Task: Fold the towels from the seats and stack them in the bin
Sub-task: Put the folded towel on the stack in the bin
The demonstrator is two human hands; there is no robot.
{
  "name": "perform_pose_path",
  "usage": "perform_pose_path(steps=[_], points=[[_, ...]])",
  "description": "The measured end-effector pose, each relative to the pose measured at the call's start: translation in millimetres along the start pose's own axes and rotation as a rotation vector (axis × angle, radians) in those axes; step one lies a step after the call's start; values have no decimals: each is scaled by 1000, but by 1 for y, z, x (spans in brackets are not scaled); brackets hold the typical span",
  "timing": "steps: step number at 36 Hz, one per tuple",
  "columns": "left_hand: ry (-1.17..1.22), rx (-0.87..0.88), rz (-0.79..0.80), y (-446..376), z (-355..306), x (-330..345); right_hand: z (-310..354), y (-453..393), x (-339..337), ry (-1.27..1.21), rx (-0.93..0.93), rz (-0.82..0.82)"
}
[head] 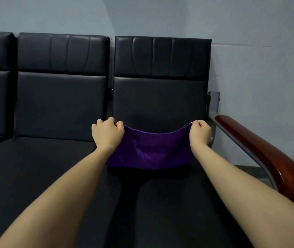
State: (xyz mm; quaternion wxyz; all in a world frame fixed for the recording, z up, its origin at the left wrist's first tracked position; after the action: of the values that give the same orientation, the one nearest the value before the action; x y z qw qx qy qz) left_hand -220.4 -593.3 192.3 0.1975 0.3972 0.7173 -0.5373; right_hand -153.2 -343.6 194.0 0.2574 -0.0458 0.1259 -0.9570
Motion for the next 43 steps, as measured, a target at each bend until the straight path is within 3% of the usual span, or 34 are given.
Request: perform_pose_path(steps=[6,12,17,27,33,39,43], points=[[-111,-3,127,8,9,18,-19,7,5,216,77,65],[-167,-126,484,23,15,44,-54,13,12,271,137,175],[-218,-167,630,34,31,72,-82,14,19,372,167,233],[-332,-86,541,21,40,94,-102,6,34,660,-59,203],[-350,-68,509,11,38,104,-107,-5,45,756,-69,202],[-394,-107,513,22,41,119,-120,-2,53,879,-210,339],[-438,-102,423,38,43,125,-130,15,57,857,-389,547]])
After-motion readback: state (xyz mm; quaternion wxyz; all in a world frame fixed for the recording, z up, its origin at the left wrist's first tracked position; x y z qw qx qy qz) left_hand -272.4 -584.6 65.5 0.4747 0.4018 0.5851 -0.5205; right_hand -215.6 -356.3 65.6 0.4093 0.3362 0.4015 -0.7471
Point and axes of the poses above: each hand's wrist, its own y-axis away from the middle knuckle, its own x-axis out of the palm, z = x × y, the point moved 1 cm from there along -y, towards the middle knuckle, and after that the axes turned 14 degrees about -y, right-handed, at the moved point
